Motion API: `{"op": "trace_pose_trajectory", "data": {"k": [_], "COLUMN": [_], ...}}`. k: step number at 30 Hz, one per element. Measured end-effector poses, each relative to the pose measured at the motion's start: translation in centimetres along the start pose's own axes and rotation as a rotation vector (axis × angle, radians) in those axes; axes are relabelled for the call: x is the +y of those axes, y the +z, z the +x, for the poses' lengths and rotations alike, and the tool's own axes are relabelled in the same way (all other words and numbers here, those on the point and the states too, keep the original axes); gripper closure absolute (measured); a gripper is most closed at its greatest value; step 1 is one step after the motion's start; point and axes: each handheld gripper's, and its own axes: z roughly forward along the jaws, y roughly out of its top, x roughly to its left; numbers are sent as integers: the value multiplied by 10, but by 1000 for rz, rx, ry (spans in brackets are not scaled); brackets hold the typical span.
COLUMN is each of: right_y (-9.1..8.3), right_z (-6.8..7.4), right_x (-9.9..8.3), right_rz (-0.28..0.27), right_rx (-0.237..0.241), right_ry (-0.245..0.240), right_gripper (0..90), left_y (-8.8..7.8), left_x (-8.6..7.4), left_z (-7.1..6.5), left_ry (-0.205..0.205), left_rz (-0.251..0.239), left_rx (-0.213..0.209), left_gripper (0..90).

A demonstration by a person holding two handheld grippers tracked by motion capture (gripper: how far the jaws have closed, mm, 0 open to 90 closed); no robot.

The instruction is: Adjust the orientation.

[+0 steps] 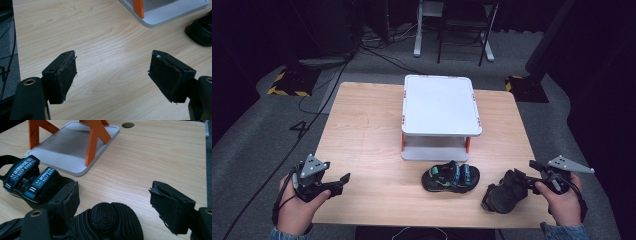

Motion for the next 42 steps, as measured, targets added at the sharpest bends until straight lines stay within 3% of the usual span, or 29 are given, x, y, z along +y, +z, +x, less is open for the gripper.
{"op": "trace_pose_trajectory", "data": {"k": [7,14,21,25,27,31,34,42], "right_y": [-7,-19,-22,-18,-15,-8,-3,9], "right_z": [6,13,29,40,47,65,71,76], "right_x": [-2,-7,-11,-15,-16,-19,-22,-25], "right_rz": [0,2,30,48,63,128,175,124], "right_rx": [13,35,115,190,226,300,333,341], "right_ry": [-9,-18,-45,-52,-67,-144,-199,-255], "right_gripper": [240,240,231,226,214,183,161,155], "left_y": [6,17,21,21,21,20,20,22], "left_x": [7,16,17,15,15,14,13,12], "left_z": [-2,-6,-7,-6,-7,-8,-6,-6], "left_ry": [1,29,38,31,31,37,38,31], "left_rz": [-10,-3,6,8,7,10,13,14], "left_rx": [-11,-43,-53,-51,-50,-55,-46,-51], "left_gripper": [226,226,226,226,226,226,228,228]}}
